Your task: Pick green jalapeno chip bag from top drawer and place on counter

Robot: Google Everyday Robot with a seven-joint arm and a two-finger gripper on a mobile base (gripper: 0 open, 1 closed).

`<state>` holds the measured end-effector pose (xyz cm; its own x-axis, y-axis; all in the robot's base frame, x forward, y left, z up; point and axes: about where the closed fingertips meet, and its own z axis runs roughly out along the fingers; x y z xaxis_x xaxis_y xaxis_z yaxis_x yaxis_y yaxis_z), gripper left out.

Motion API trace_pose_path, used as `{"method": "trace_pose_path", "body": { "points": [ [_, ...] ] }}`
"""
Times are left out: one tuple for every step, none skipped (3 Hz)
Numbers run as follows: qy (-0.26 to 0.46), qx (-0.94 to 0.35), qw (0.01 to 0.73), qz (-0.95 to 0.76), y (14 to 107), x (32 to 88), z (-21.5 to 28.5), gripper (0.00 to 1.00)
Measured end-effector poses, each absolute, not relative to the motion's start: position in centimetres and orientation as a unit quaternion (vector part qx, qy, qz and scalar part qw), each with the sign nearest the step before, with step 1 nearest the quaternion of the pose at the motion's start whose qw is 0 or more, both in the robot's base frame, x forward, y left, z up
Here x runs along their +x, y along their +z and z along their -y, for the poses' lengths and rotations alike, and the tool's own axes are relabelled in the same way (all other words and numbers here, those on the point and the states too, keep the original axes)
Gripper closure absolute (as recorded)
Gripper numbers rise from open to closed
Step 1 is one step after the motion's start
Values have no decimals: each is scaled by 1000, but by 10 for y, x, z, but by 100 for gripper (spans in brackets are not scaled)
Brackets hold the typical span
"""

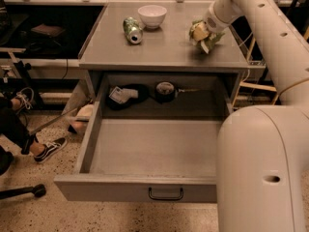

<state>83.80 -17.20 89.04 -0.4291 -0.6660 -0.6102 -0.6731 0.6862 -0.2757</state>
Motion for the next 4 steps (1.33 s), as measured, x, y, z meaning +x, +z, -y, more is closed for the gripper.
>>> {"method": "trace_pose_path", "body": {
  "points": [
    [3,-395,358,-846,890,838,174,58],
    [3,-395,358,-846,890,838,174,35],
    [3,-395,357,-846,890,838,174,12],
    [3,-395,357,-846,889,838,174,0]
  ]
}}
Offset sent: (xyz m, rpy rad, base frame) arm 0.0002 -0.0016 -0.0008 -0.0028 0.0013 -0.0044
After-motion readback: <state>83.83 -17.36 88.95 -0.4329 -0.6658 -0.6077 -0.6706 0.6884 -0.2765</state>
